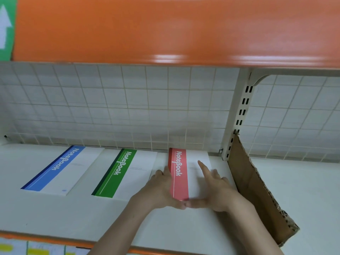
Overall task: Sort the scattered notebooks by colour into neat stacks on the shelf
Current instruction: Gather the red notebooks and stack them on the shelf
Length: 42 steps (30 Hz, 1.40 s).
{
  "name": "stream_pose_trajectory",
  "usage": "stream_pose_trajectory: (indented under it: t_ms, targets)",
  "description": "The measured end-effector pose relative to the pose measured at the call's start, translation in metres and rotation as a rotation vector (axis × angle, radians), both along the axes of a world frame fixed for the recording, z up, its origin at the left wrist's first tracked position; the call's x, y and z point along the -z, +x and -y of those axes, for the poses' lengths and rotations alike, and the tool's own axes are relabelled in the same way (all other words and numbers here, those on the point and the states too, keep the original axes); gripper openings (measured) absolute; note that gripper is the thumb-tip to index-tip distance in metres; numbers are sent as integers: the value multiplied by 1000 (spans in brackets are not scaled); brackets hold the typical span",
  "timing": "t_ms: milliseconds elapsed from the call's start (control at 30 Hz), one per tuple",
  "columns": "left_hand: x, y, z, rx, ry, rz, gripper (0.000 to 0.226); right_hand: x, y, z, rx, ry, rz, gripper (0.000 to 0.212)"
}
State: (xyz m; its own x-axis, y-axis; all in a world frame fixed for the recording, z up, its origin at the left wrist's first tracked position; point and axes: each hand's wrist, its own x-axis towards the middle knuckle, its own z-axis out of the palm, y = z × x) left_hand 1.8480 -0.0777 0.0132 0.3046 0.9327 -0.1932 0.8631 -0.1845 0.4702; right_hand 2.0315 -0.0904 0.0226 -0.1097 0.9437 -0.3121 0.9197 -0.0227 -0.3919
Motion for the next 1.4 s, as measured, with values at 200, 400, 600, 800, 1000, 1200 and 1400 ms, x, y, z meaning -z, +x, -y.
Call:
stream_pose_trajectory:
  t_ms: [200, 400, 600, 800, 1000, 1200, 1400]
  targets:
    - [-5, -16, 1, -117, 140, -29, 66, -4, -17, -1, 14, 77, 62, 103]
    - [-5, -49, 8, -211, 270, -142, 60, -3, -55, -6, -60, 291, -14, 54]
    - [-9, -104, 24, -312, 274, -221, 53, -6, -107, -13, -220, 289, -22, 57]
    - [-12, -173, 50, -442, 263, -244, 52, -9, -181, -13, -354, 277, -38, 60]
    - [-12, -255, 87, -596, 282, -292, 54, -14, -275, 0, -522, 293, -81, 61]
    - [-19, -345, 129, -733, 257, -306, 58, -17, -375, 23, -669, 290, -92, 62]
    - [-24, -438, 173, -827, 221, -374, 55, -18, -481, 52, -802, 311, -114, 59]
